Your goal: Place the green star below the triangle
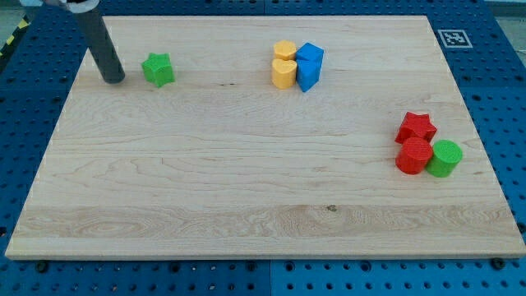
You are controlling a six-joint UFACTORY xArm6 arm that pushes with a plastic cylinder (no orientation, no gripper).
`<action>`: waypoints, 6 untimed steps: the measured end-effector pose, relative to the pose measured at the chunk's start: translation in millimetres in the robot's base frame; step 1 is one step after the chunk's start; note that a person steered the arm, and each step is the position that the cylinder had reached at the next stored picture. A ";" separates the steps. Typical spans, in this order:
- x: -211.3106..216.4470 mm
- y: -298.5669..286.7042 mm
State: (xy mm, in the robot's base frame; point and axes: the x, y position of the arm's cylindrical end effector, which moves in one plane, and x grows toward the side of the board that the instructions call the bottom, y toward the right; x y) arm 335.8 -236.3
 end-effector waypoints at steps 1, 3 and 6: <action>-11.2 15.2; 15.1 95.1; 37.6 145.5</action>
State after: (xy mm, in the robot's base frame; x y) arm 373.4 -90.8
